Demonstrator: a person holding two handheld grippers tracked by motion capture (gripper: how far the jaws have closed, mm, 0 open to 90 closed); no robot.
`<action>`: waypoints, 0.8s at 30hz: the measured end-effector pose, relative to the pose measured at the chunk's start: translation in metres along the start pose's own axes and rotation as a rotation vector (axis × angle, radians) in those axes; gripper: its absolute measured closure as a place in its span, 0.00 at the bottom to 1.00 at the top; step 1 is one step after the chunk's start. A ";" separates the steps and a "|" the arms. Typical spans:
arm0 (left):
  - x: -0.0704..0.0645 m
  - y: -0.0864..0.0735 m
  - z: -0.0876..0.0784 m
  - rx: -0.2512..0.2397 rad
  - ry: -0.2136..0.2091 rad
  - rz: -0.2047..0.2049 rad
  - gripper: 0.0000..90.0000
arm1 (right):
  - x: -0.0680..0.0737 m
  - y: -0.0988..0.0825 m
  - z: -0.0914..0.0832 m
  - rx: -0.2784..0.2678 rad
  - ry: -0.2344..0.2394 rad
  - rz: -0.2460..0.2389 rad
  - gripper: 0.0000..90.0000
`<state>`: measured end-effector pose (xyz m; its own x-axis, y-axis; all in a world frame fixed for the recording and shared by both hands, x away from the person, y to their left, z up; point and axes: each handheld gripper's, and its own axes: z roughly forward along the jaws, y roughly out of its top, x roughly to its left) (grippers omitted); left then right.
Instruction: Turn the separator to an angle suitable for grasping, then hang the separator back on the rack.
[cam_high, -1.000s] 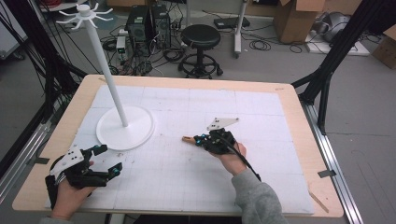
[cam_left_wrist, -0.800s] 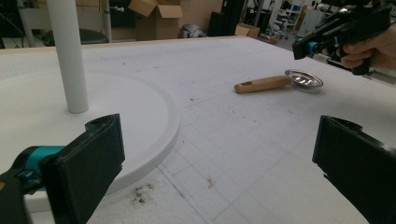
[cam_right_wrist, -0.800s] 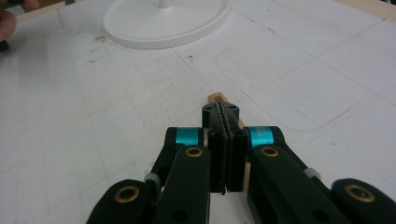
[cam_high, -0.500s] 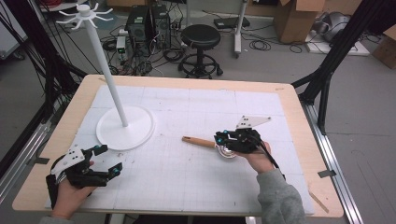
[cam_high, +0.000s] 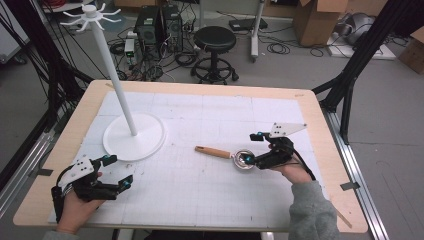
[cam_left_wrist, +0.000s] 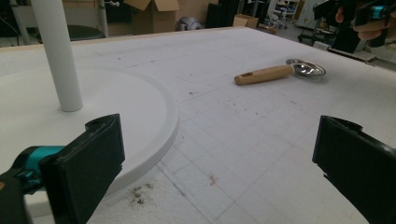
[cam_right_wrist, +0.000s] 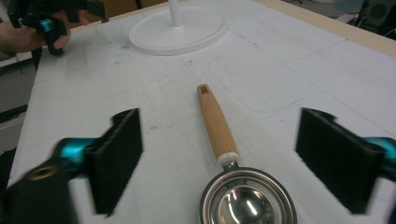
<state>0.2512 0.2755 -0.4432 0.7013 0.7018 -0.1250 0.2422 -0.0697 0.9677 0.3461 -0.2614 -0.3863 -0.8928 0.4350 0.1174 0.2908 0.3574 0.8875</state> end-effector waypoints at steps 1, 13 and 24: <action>0.000 0.000 0.000 -0.001 0.000 0.000 0.03 | 0.000 -0.001 -0.001 0.005 0.012 -0.005 0.05; 0.001 0.000 0.001 0.005 0.003 0.001 0.03 | 0.000 0.003 0.000 0.060 0.050 -0.060 0.01; -0.001 0.001 0.002 0.003 0.002 0.002 0.03 | 0.002 0.014 0.009 0.182 0.070 -0.115 0.01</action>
<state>0.2524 0.2731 -0.4427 0.7006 0.7029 -0.1232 0.2430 -0.0727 0.9673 0.3512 -0.2477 -0.3774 -0.9435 0.3268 0.0559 0.2371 0.5475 0.8025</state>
